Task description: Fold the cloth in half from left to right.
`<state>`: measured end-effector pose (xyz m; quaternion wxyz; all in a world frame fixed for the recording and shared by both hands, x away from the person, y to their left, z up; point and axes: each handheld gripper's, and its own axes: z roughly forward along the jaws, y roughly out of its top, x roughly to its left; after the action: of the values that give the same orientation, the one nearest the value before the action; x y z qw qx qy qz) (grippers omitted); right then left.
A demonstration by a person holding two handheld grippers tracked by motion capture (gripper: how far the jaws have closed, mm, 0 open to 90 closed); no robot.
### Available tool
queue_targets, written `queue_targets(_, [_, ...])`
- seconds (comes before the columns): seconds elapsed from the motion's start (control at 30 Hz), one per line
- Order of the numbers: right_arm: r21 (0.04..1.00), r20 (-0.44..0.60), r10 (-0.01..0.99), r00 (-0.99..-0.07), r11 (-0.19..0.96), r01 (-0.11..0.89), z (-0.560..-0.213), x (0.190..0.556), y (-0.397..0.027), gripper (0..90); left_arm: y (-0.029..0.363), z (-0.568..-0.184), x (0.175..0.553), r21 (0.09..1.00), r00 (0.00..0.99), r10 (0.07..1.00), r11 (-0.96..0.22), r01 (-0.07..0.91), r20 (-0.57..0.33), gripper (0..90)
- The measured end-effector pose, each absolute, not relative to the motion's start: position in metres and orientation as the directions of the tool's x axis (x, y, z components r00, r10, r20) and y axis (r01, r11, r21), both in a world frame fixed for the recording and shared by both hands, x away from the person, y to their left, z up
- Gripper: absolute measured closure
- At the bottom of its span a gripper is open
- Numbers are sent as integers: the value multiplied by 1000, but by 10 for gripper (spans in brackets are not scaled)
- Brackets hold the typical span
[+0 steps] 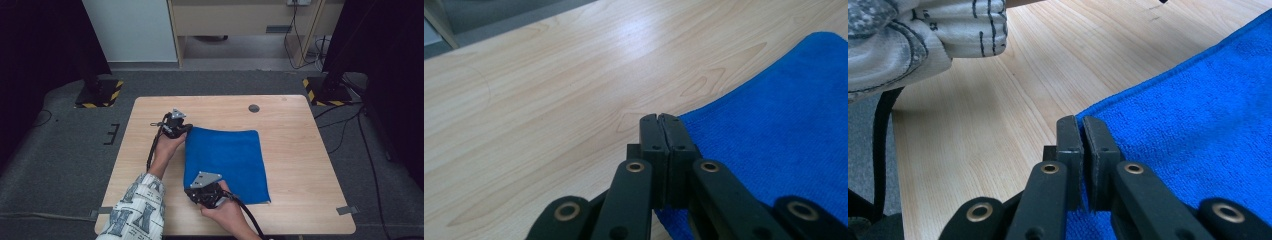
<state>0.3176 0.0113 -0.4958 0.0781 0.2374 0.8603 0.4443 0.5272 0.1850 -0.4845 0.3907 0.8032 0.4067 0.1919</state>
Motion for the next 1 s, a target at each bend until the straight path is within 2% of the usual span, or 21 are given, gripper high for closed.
queue_targets(0.2, [808, 74, 484, -872, 483, 336, -491, 318, 16, 871, 187, -471, 529, 793, 603, 798, -371, 484, 5, 892])
queue_targets(1.0, [820, 48, 505, -862, 473, 323, -483, 316, 43, 871, 212, -464, 529, 786, 603, 798, -373, 493, -1, 892])
